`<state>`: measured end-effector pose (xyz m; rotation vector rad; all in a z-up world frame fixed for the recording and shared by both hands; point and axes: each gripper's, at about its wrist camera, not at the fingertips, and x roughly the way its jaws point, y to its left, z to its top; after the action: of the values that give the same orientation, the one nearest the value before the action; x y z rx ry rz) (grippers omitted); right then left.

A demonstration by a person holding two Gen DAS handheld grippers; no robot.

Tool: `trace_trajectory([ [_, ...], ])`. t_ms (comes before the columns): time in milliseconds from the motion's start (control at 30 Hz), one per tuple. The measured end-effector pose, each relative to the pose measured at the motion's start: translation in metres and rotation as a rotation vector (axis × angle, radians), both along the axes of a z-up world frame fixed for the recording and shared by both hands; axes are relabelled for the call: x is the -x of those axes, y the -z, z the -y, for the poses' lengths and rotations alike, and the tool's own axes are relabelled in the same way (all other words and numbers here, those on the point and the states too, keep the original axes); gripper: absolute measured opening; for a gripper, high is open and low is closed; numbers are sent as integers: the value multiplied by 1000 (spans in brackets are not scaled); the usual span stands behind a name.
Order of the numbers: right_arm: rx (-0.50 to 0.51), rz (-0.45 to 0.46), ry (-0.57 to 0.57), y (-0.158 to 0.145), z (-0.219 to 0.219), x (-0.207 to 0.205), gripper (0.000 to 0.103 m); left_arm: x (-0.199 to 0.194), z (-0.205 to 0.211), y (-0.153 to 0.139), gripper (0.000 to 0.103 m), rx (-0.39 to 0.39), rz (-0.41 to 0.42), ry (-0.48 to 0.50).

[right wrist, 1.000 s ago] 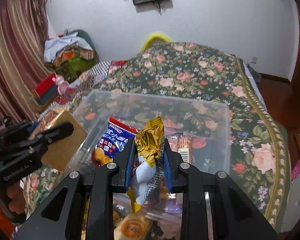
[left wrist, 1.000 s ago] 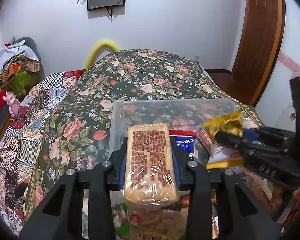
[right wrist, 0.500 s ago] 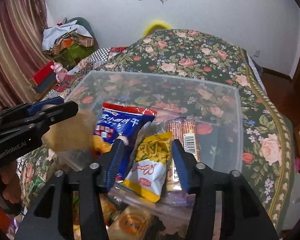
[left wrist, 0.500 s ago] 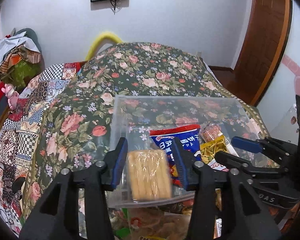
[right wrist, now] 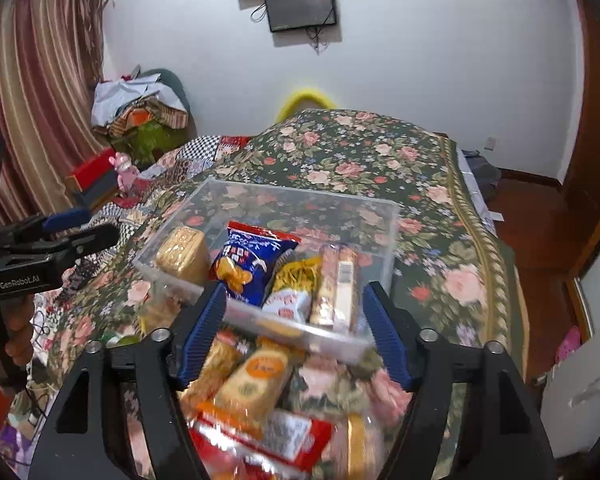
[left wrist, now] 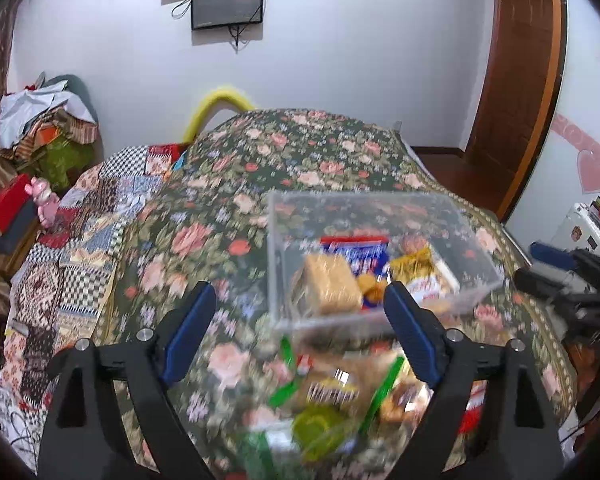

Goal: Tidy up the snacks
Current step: 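Grasp the green snack packet with the left tool while the right tool grasps the gold-striped biscuit roll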

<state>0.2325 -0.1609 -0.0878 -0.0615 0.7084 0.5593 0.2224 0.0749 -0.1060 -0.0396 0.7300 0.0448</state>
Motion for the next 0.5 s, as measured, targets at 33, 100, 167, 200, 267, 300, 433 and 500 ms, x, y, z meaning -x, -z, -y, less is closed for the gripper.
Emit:
trace_trajectory([
  [33,-5,2,8,0,5,4,74,6,-3,2,87,-2,-6,-4],
  [100,-6,1,29,2,17,13,74,17,-8,8,87,-7,-21,-16],
  [167,2,-8,46,7,25,17,74,28,-14,16,87,-9,-40,-25],
  [200,8,-14,59,11,30,20,74,34,-17,21,87,-10,-53,-29],
  [267,17,-32,77,18,39,24,74,43,-22,33,87,-6,-81,-38],
  [300,21,-39,84,21,42,27,74,47,-24,38,87,-5,-94,-42],
  [433,33,-97,121,43,59,36,74,65,-31,63,87,8,-154,-51],
  [500,37,-135,136,55,65,39,74,72,-32,74,87,16,-178,-53],
])
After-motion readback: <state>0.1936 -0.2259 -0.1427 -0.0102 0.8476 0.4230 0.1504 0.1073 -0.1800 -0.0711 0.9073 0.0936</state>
